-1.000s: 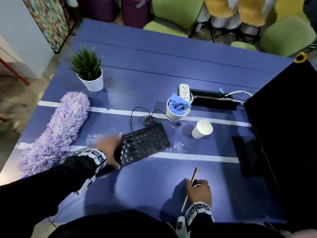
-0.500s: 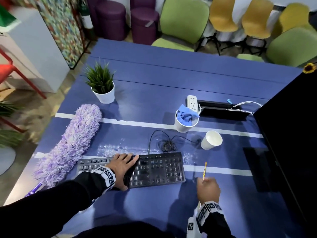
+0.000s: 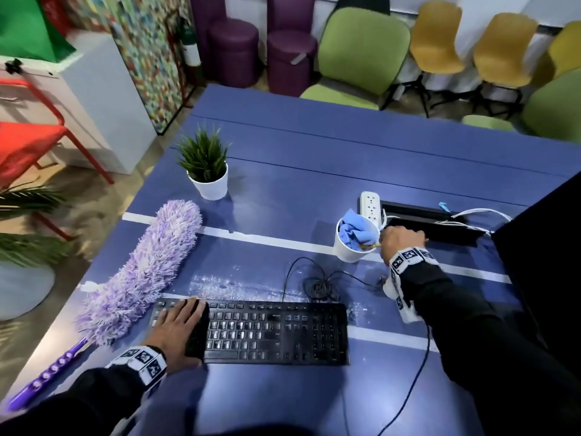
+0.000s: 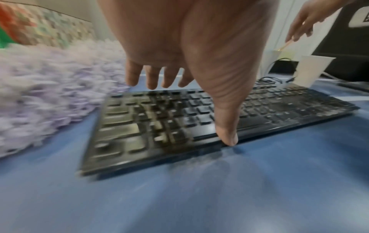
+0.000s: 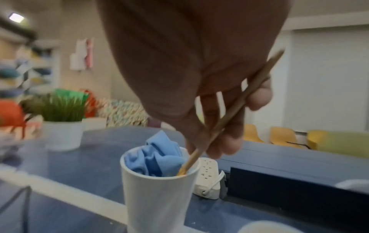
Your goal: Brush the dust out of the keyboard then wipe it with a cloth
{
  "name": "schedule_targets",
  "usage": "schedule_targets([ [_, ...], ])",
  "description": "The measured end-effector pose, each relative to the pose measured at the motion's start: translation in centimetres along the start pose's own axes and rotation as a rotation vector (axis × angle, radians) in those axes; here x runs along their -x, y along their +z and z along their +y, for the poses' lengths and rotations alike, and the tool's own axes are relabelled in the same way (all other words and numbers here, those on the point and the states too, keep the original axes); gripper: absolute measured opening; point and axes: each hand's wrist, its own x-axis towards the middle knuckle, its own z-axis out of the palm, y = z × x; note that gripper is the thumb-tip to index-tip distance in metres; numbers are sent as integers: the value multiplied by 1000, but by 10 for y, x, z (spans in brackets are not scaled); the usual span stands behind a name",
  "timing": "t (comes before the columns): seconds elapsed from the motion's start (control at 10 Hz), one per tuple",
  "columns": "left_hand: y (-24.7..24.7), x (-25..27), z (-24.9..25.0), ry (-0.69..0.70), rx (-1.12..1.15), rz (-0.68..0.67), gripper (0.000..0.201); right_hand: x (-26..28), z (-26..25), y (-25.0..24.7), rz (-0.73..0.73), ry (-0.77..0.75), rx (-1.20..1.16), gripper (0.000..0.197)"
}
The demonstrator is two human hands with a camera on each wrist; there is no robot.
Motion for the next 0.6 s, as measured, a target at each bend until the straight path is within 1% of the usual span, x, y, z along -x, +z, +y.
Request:
schedule_targets([
  [0.1, 12, 3, -23, -35, 53, 45, 120, -21, -18, 8, 15, -122, 124, 30],
  [0.2, 23, 8, -37, -58, 117, 106, 120, -29, -34, 22, -9, -157, 198, 33],
  [0.3, 30, 11, -46, -80, 162, 47, 121, -31, -38, 26, -12, -179, 236, 35],
  [0.4, 46, 10, -48, -52, 223, 66, 111, -29, -33, 21, -8, -197, 195, 31],
  [0.5, 49, 12, -54, -10, 342, 74, 106, -25, -24, 12, 113, -249, 121, 28],
  [0.6, 62, 10, -68, 87, 482, 175, 90, -15, -16, 2, 337, -316, -68, 26],
])
